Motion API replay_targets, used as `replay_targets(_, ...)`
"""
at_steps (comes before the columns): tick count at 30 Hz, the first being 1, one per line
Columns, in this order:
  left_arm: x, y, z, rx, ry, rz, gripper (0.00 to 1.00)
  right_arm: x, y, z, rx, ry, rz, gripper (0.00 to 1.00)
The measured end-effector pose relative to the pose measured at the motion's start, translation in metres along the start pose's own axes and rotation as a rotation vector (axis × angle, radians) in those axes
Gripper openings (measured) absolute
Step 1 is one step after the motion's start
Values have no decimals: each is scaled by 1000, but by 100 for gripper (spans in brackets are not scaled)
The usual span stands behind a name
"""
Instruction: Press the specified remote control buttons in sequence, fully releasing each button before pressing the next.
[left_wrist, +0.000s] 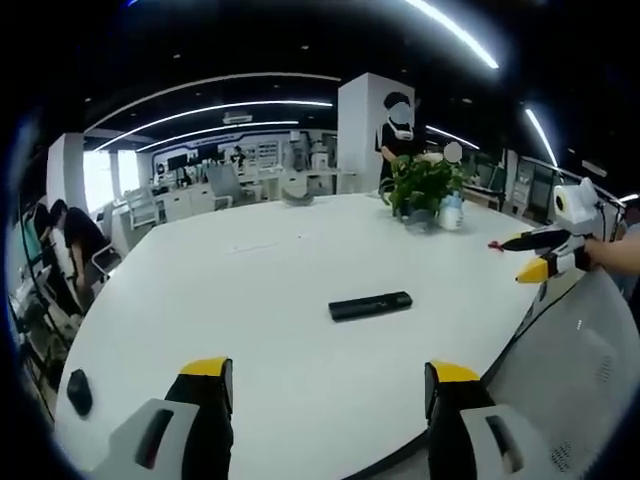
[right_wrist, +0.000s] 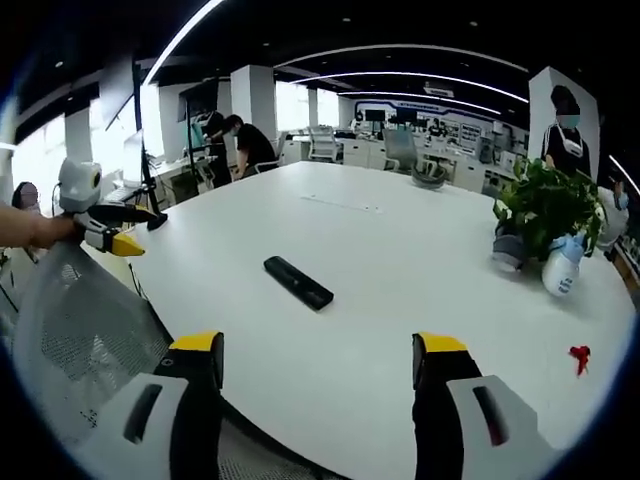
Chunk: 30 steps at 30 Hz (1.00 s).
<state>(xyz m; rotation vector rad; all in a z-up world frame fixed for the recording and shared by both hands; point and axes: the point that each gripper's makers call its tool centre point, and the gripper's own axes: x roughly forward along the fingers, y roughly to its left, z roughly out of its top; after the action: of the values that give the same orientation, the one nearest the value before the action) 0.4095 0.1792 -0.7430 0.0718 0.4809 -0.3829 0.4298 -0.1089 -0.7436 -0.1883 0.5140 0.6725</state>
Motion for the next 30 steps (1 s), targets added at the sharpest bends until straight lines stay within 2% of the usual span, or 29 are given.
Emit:
replay_targets(3,-1,5,4,-46,-29,12,82,2,0,-2,-20,19,1,77)
replay_targets(9,0,5,4,-2,-19,30,82,6,-8,-10,-44,57,3,71)
replay_targets(12,-1,7,4,8,-21,42,83,4,-5,-3,-21,17,22,72)
replay_targets(19,-2,8,3,4,-12,67,83,2,-15,0,33,-20,-5,74)
replay_targets(25,2,-2,-6,17,45,25,82,2,-25,-10,39,24,-62,74)
replay_targets(30,3,-8,-6,-9,48,-6,83,-1,-29,-8,36,18,-86,74)
